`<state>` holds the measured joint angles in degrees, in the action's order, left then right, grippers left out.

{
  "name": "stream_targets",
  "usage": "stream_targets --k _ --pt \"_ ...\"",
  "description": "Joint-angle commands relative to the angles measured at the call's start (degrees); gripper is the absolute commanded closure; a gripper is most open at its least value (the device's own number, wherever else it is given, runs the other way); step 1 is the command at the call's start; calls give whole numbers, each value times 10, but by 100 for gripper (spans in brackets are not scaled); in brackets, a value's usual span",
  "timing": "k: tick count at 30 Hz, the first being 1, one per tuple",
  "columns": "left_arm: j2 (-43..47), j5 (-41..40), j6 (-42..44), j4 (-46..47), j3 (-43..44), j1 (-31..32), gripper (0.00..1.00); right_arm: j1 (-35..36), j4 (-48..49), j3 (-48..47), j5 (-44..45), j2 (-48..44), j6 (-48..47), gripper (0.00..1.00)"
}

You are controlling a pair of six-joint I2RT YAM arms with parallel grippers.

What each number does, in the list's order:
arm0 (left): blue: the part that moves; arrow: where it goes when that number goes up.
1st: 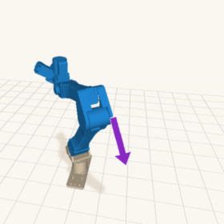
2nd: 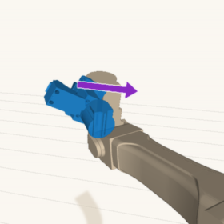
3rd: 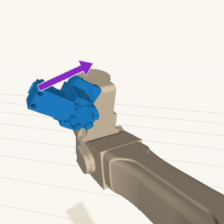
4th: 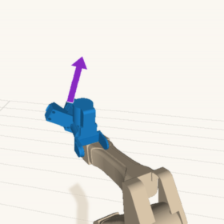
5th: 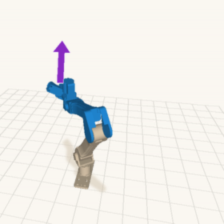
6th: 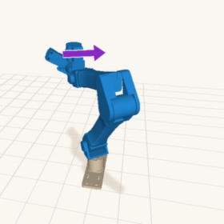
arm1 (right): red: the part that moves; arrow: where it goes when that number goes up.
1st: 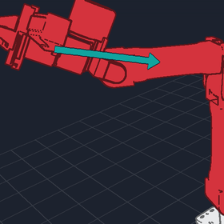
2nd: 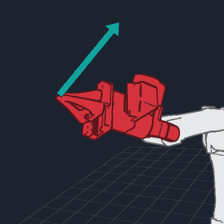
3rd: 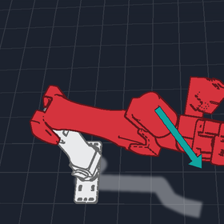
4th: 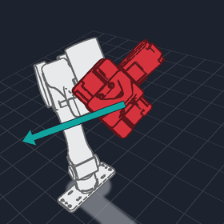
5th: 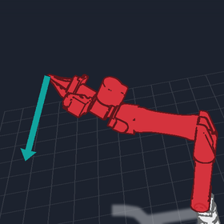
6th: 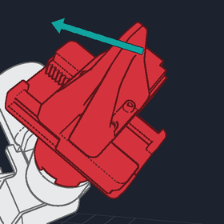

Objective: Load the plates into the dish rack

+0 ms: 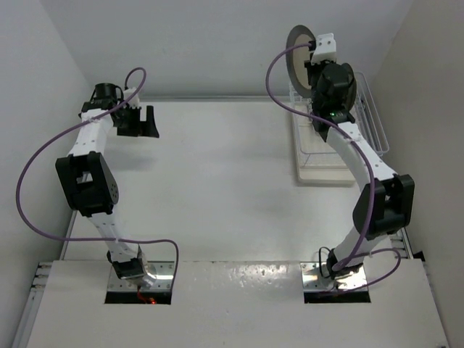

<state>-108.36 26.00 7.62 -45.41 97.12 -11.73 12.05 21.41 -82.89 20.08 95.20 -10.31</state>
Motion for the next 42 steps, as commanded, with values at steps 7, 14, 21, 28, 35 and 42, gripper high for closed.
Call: stream_targets --k 7,14,21,28,35,42 --pt "36 -3 4 9 -6 -4 0 -35 125 -47 72 40 -92 100" --pt "36 -3 9 9 -17 -4 0 -50 137 -31 88 67 -75 100" --pt "36 -3 9 9 -22 -4 0 -51 161 -15 115 92 -76 100" --pt "36 -3 9 15 -27 -9 0 -48 167 19 135 100 -35 100" --pt "36 -3 9 15 -27 -9 0 -41 166 35 159 113 25 100" --pt "41 -3 14 15 -33 -9 0 -41 138 29 180 126 63 100"
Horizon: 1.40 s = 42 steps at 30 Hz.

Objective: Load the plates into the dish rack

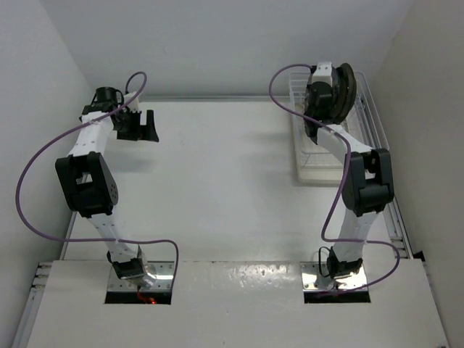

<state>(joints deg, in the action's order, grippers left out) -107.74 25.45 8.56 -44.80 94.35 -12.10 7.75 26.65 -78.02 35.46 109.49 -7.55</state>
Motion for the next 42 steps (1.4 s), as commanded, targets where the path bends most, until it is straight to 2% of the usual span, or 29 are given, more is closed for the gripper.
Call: stream_targets --k 1,3,4,6,7,10,14,17,25,29,31,32,33,35,36,38,39,42 --pt "35 2 5 9 -5 -6 0 2 74 -20 29 -15 40 100" --pt "35 2 5 9 -5 -6 0 1 73 -15 34 -15 46 100" --pt "35 2 5 9 -5 -6 0 2 74 -11 35 -19 47 97" --pt "35 2 5 9 -5 -6 0 3 75 -2 28 -25 46 85" --pt "35 2 5 9 -5 -6 0 4 76 1 20 -27 44 68" --pt "35 7 5 9 -5 -6 0 10 74 1 10 -36 35 48" --pt "35 13 5 9 -5 -6 0 29 98 10 12 -55 -6 34" --pt "35 18 5 9 -5 -6 0 38 96 5 14 -68 -23 30" --pt "40 28 5 9 -5 -6 0 40 85 10 31 -117 -42 28" --pt "40 28 5 9 -5 -6 0 47 74 21 10 -159 -48 20" --pt "46 28 5 9 -5 -6 0 52 56 32 -14 -184 -49 13" --pt "46 28 5 9 -5 -6 0 53 24 36 -39 -209 -34 10" --pt "51 28 10 9 -5 -6 0 50 -26 38 -67 -235 -21 1" --pt "51 17 15 9 -5 -6 0 42 -124 52 -123 -277 36 1" --pt "58 17 16 9 -5 -6 0 24 -225 68 -163 -319 50 1" --pt "63 -2 22 9 -11 -6 0 -3 -292 85 -195 -350 116 1" --pt "63 -9 28 9 -11 -6 0 -8 -375 104 -190 -399 159 1" --pt "75 -42 33 9 -21 -6 0 -34 -463 186 -150 -473 240 1"
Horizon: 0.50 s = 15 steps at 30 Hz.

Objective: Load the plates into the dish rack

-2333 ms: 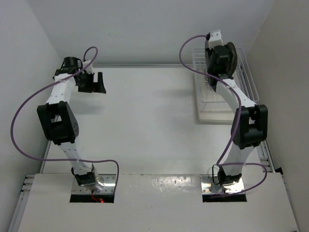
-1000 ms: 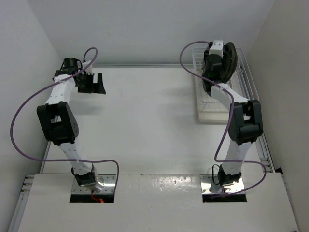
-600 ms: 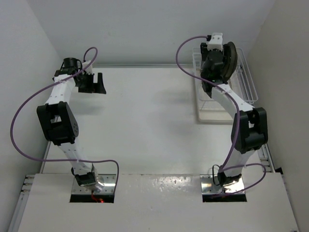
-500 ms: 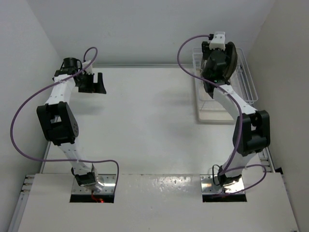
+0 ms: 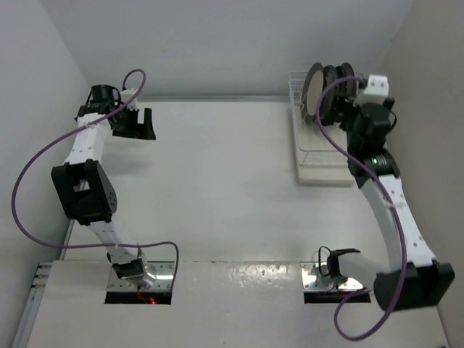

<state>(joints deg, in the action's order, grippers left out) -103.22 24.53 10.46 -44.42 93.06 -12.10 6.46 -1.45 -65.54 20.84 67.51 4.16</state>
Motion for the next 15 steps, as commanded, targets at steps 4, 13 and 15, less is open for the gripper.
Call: stream_targets --k 4,13,15 --pt "42 -55 27 10 -36 -6 0 -45 -281 175 5 -200 208 1" --pt "100 -101 62 35 -138 23 0 -48 -432 347 -84 -427 418 1" --pt "127 -101 74 45 -182 30 0 -48 -463 360 -74 -463 485 1"
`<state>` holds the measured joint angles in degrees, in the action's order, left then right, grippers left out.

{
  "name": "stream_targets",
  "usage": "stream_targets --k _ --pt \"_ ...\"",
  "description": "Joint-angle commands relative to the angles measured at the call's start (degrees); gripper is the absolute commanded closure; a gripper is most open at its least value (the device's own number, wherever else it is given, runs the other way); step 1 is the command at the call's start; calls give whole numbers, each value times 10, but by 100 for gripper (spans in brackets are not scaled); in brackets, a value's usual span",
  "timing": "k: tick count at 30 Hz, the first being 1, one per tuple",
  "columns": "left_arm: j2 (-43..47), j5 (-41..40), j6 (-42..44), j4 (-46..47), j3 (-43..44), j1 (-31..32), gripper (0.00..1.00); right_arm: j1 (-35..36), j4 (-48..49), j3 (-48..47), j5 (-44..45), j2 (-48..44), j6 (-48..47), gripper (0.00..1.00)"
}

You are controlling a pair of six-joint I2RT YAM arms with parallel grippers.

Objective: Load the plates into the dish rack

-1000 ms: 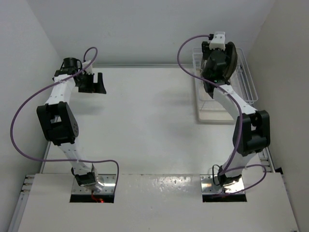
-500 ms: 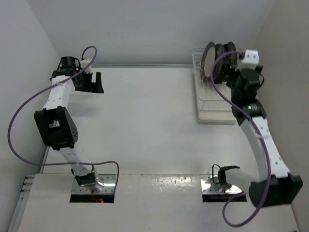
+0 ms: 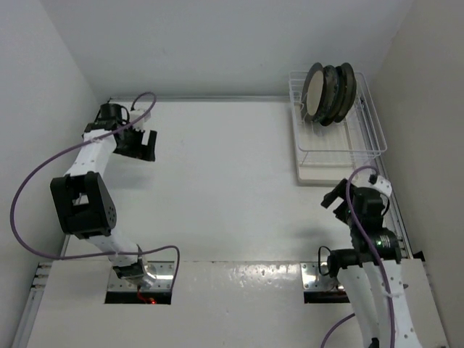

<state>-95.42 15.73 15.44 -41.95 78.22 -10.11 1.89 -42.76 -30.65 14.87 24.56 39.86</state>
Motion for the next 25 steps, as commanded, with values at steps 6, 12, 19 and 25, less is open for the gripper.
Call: stream_targets --k 6,12,19,25 --pt "72 -13 24 38 -107 15 0 -1 -90 55 -27 -88 173 1" --pt "96 -13 14 44 -131 26 0 -1 -146 34 -10 -51 200 1" --pt "103 -13 13 50 -136 37 0 -1 -145 32 -9 -57 189 1" --pt "103 -13 13 50 -136 37 0 -1 -152 27 2 -67 194 1"
